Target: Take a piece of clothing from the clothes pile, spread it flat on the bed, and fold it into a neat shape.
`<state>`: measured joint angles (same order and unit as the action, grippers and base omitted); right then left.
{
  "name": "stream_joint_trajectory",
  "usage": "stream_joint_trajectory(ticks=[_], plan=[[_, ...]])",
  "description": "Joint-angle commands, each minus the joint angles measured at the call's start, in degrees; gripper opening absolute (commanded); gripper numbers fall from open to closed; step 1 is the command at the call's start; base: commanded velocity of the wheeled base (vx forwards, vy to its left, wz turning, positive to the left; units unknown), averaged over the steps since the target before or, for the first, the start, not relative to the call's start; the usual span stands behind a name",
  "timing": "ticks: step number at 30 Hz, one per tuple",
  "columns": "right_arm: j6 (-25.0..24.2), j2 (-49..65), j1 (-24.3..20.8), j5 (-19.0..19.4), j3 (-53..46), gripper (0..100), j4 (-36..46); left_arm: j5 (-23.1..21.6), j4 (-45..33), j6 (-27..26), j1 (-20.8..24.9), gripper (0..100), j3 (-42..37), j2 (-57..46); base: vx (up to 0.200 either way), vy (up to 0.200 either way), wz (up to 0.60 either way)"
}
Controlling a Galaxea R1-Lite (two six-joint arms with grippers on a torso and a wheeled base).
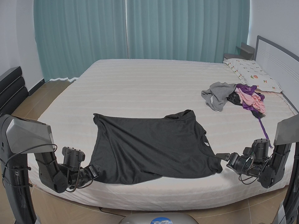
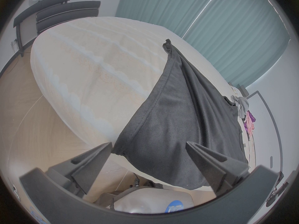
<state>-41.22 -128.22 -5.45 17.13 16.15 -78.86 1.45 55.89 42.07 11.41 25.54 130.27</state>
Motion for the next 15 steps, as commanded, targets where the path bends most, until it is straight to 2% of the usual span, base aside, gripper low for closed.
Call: stream_joint_trajectory(ticks=[1, 5, 12, 15], plan=[[0.0, 0.1, -0.1, 0.0, -0.1, 100, 0.0, 0.0, 0.0, 0.0, -0.1, 0, 0.1, 0.7, 0.000, 0.000, 0.00], [0.0, 0.0, -0.1, 0.0, -0.2, 100, 0.0, 0.3, 0.3, 0.2, -0.1, 0, -0.5, 0.4, 0.000, 0.000, 0.00], [0.0, 0.3, -0.1, 0.0, -0.3, 100, 0.0, 3.3, 0.7, 3.5, -0.3, 0, -4.2, -1.1, 0.000, 0.000, 0.00], [0.1, -0.1, -0.2, 0.1, -1.0, 100, 0.0, 3.6, 0.7, 3.5, -0.6, 0, -8.3, -4.5, 0.000, 0.000, 0.00]])
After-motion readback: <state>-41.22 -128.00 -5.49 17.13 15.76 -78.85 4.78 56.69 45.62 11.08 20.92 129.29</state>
